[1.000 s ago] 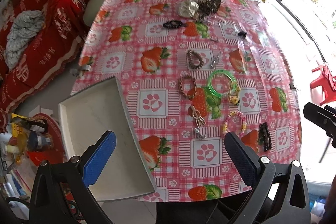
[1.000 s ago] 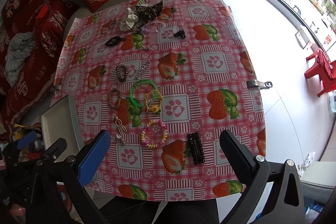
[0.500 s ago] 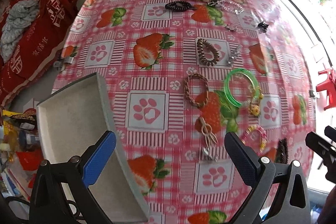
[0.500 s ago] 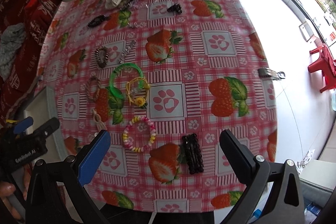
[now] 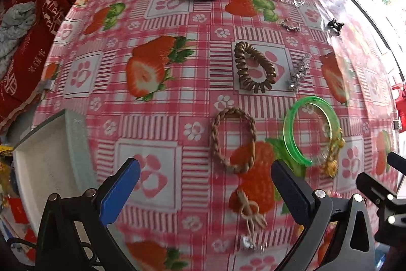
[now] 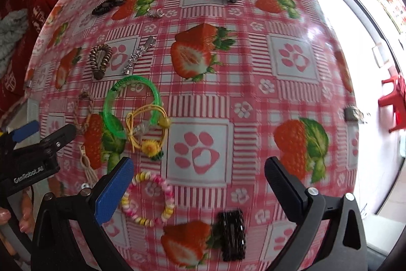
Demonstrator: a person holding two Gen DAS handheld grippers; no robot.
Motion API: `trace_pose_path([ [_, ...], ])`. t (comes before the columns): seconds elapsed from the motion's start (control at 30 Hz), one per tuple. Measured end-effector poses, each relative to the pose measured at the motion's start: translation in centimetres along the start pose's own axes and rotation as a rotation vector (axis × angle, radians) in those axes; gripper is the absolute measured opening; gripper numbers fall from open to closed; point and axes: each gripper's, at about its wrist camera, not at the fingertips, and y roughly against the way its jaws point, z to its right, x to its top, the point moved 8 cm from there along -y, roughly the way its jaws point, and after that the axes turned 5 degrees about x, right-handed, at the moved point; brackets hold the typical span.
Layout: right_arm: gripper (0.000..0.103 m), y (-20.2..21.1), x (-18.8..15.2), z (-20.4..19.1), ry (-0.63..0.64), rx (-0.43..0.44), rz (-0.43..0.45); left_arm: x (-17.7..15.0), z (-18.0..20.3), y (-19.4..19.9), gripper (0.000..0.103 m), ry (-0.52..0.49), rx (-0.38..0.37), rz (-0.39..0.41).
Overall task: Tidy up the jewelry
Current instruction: 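Grasp the yellow cord bracelet with the right tool while the left tool grasps the braided brown bracelet, then carry both held bracelets over the white tray with both tools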
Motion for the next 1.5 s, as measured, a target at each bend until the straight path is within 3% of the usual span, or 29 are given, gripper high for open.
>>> trace_pose_path([
  [0.1,0.09,-1.3,0.4,-0.8,0.041,0.008,0.006,0.3,0.4,-1.0,0.102,-0.007,0.006,0.003],
  [0.13,0.088,-1.8,0.5,-1.1,0.057,0.007,0.004,0.3,0.5,-1.4,0.097,-0.012,0.008,-0.002],
  [0.2,0.077,-2.5,0.6,-1.4,0.078,0.007,0.001,0.3,0.8,-2.1,0.097,-0.018,0.012,-0.011],
  [0.33,0.075,-3.3,1.0,-2.0,0.096,0.003,0.011,0.7,1.1,-2.4,0.096,-0.014,0.008,0.01],
  [0.5,0.073,-4.2,1.9,-2.9,0.125,-0.022,0.038,1.3,1.8,-2.0,0.081,-0.024,-0.02,0.038],
  [0.6,0.064,-4.3,2.0,-3.2,0.154,-0.058,0.054,1.3,2.5,-1.7,0.065,-0.039,-0.042,0.05],
  [0.63,0.062,-4.3,2.0,-3.4,0.158,-0.055,0.061,1.2,2.7,-1.5,0.056,-0.045,-0.046,0.057],
  [0.67,0.055,-4.2,2.0,-3.5,0.163,-0.058,0.067,1.1,3.0,-1.3,0.043,-0.049,-0.05,0.062],
  [0.73,0.04,-3.9,1.9,-3.4,0.174,-0.066,0.075,0.7,3.3,-1.0,0.03,-0.061,-0.057,0.067],
  [0.77,0.027,-3.8,1.9,-3.3,0.18,-0.067,0.078,0.8,3.4,-0.9,0.018,-0.065,-0.06,0.068],
  [0.8,0.015,-3.7,1.9,-3.2,0.182,-0.07,0.079,0.9,3.5,-0.9,0.018,-0.066,-0.064,0.065],
  [0.83,0.014,-3.6,2.0,-3.1,0.178,-0.067,0.08,0.6,3.5,-0.7,0.018,-0.061,-0.072,0.062],
  [1.07,0.014,-2.6,1.7,-1.9,0.073,0.07,0.076,0.0,2.1,0.7,0.018,-0.011,-0.126,0.066],
  [1.5,0.014,1.8,0.7,-2.6,0.029,0.144,0.124,-1.3,-0.5,5.5,0.018,0.045,-0.164,0.117],
])
